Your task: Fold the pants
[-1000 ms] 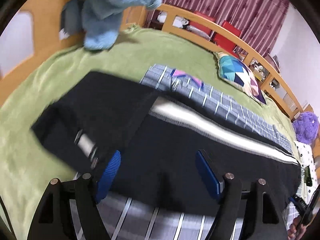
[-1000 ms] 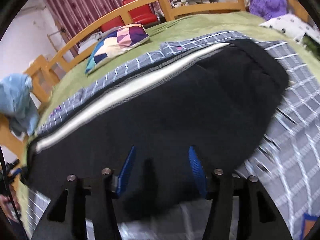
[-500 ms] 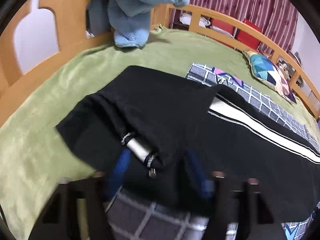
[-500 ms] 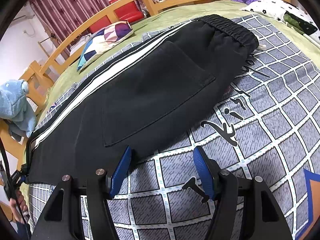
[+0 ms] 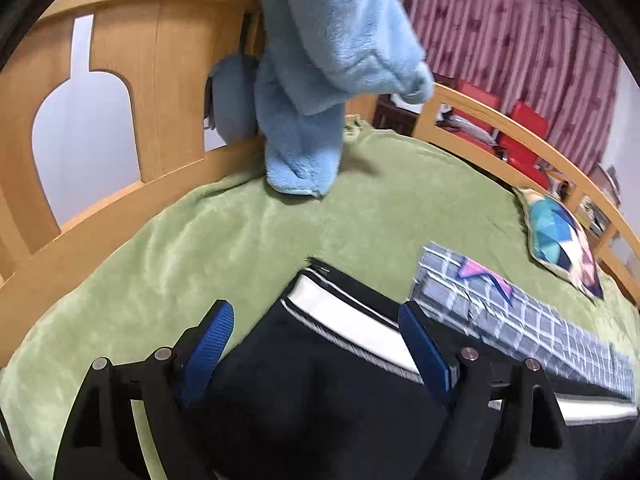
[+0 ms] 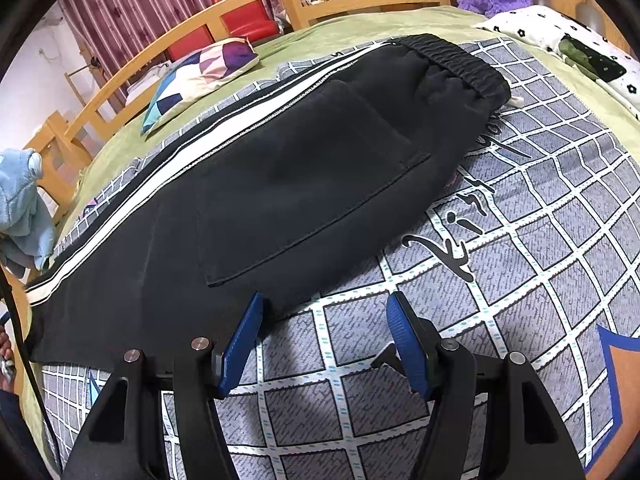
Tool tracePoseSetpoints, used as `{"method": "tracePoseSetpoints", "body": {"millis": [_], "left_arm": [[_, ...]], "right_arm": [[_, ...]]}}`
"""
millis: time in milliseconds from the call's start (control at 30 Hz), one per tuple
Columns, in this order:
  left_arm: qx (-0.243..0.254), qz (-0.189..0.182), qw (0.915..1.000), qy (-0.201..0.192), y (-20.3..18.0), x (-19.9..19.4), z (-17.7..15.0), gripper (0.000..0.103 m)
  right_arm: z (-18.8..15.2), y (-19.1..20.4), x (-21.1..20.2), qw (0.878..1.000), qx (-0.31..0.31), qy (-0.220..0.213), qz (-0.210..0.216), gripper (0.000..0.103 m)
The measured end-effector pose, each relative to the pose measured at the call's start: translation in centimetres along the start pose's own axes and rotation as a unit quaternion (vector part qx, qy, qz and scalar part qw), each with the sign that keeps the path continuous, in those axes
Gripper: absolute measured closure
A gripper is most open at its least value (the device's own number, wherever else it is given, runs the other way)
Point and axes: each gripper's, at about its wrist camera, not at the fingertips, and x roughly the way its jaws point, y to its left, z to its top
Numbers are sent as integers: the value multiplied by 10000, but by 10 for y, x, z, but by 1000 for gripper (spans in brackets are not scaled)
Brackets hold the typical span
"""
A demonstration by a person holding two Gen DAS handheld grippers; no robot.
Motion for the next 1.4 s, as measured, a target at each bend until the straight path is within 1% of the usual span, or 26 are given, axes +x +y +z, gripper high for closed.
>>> {"method": "tracePoseSetpoints", "body": {"millis": [100,167,200,233,267,300,367,400,433,500,567,633,733,767,833,867,900,933,967,1000,1033,1100,1167,1267,1367,1400], "left_arm": [[51,-426,9980,458,-2,-6,-31,19],[-20,-829,9934,787,-3,-15,-61,19],[-131,-1149,9885,972,-2,-20,-82,20],[-223,-1324,9855,1037,-1,-24,-94,20],[-415,-1587,9798,1141,1,-28,-112,20],[-597,-1735,9753,1233,3,-28,-124,20],[-1129,-2095,9584,1576,7,-18,-149,21],[-1322,-2171,9529,1656,10,-12,-155,21],[-1471,-2156,9517,1614,12,-7,-159,21],[-1571,-2154,9535,1407,12,-4,-156,21],[-1673,-2082,9535,1397,12,9,-148,21],[-1794,-2049,9526,1355,11,16,-144,21],[-1816,-1953,9550,1299,4,28,-136,21],[-1860,-1946,9547,1272,0,29,-135,21],[-2076,-2050,9488,1215,1,35,-133,23],[-2228,-2074,9450,1194,1,37,-133,29],[-2369,-2082,9414,1199,2,40,-132,34],[-2434,-2063,9396,1237,4,43,-131,49],[-2431,-2017,9402,1277,5,45,-130,78],[-2374,-1897,9431,1351,6,48,-127,92],[-2318,-1928,9425,1445,6,49,-124,93],[-2262,-2007,9420,1458,6,38,-118,93],[-2068,-2085,9464,1343,3,17,-108,94],[-1740,-2214,9520,1199,-3,-25,-96,94],[-1318,-2152,9612,1114,1,-69,-102,94],[-1265,-2181,9610,1133,9,-83,-110,94]], "right_arm": [[2,0,-2,9999,49,-31,95,40],[4,-2,-5,9998,85,-99,140,40],[4,-4,-8,9997,108,-148,166,40],[5,-7,-11,9995,145,-207,193,40],[6,-12,-14,9992,195,-273,231,40],[7,-16,-16,9989,236,-310,264,40],[10,-27,-16,9983,364,-308,326,39],[11,-33,-16,9978,446,-296,397,38],[13,-39,-13,9970,541,-262,483,37],[17,-53,-7,9954,704,-170,625,37],[21,-67,0,9918,998,-147,791,37],[26,-77,4,9861,1267,-238,1045,37],[35,-86,17,9784,1625,-387,1218,33],[40,-87,23,9762,1719,-404,1263,33],[51,-84,35,9747,1760,-421,1311,33],[59,-81,43,9751,1727,-458,1315,34],[66,-78,49,9761,1696,-482,1268,42],[74,-76,58,9769,1727,-491,1160,51],[79,-76,62,9768,1798,-489,1052,76],[84,-76,67,9754,1860,-469,1084,82],[87,-76,68,9741,1899,-454,1143,85],[93,-69,56,9768,1772,-548,1072,89],[100,-56,30,9835,1333,-690,1011,90],[98,-53,-16,9818,1159,-869,1228,91],[81,-55,-62,9859,892,-963,1037,91],[74,-59,-75,9873,791,-948,996,91]]}}
